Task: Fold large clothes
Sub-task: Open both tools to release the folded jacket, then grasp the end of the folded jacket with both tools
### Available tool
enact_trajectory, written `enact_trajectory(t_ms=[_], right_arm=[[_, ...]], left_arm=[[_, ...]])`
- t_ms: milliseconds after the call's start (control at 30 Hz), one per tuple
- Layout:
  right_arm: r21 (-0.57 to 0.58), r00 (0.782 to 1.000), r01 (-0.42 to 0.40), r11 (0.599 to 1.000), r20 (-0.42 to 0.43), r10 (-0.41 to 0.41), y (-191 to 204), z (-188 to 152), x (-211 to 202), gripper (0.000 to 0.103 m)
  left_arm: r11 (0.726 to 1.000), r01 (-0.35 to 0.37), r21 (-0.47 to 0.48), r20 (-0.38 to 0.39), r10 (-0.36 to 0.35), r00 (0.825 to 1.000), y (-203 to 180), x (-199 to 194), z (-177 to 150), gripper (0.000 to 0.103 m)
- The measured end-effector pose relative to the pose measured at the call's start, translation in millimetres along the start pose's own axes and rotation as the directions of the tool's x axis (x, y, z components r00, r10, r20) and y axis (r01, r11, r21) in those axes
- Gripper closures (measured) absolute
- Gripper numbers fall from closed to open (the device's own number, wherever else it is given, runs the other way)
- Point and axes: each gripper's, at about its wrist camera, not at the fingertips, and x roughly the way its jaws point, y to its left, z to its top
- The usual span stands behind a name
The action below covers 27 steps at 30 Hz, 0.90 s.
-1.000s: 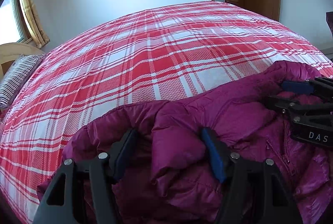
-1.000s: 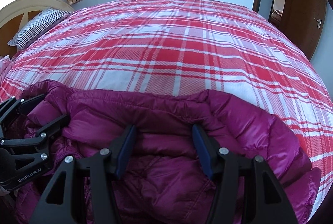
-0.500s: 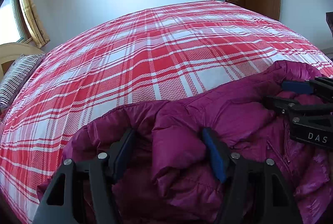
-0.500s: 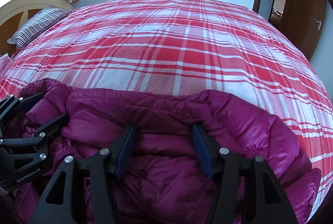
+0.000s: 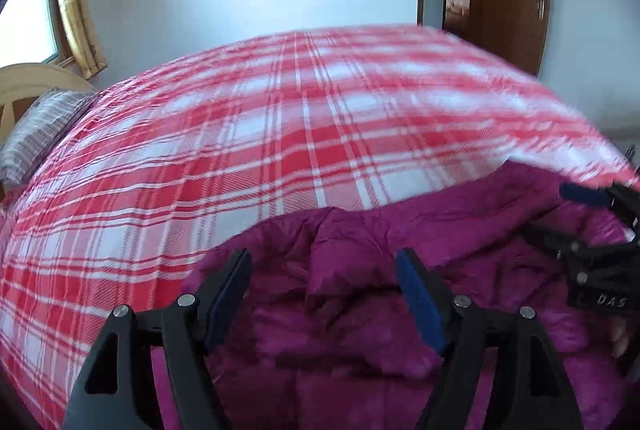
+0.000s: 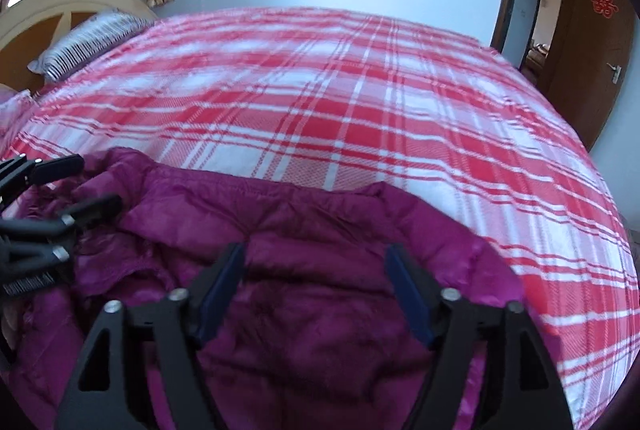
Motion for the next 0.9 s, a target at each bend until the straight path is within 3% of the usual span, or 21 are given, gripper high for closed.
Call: enact_trajectory(t_ms=[133,267,333,433,500,600,800,900], right_arm=[[0.059,0.999,-0.048,0.997,-0.002,0.048,-15,-28,-52,0.018],[0.167,0.991,-0.114,0.979,-0.054,0.125,-29,-78,-120,0.017],[0.19,0.983,-0.153,0.97,-0.069,0.169,-32,-105,-149,0.01],[0.187,0.973,-0.177,0.966,-0.112,0.2,-30,-152,-191,0.009],[0.172,0.979,-0.136,0.976,-0.13,0.159,-29,-186,-217,0.009],[0.192,0.986,-0.082,0.978,-0.126,0.107,-32,-233,-249,0.009],[0.295,0.988,-0.012,0.955,-0.141,0.056,-43,-315,-274,0.01],[0.345,0.982,-0.013,0.939,-0.172,0.076,-47,-344,-272,0.021]], left_arm=[[0.997,0.041,-0.067,0.041,-0.038,0.998,27,-79,-32,0.028],[0.989,0.086,-0.123,0.025,-0.083,0.996,49,-162,-114,0.028],[0.987,0.092,-0.13,0.005,-0.092,0.996,50,-189,-153,0.028],[0.988,0.088,-0.124,-0.044,-0.094,0.995,46,-225,-215,0.028],[0.992,0.069,-0.106,-0.06,-0.076,0.995,40,-240,-244,0.028],[0.99,0.095,-0.107,-0.077,-0.103,0.992,33,-259,-285,0.028],[0.986,0.124,-0.111,-0.131,-0.138,0.982,19,-268,-339,0.028],[0.985,0.128,-0.112,-0.127,-0.142,0.982,19,-273,-358,0.028]])
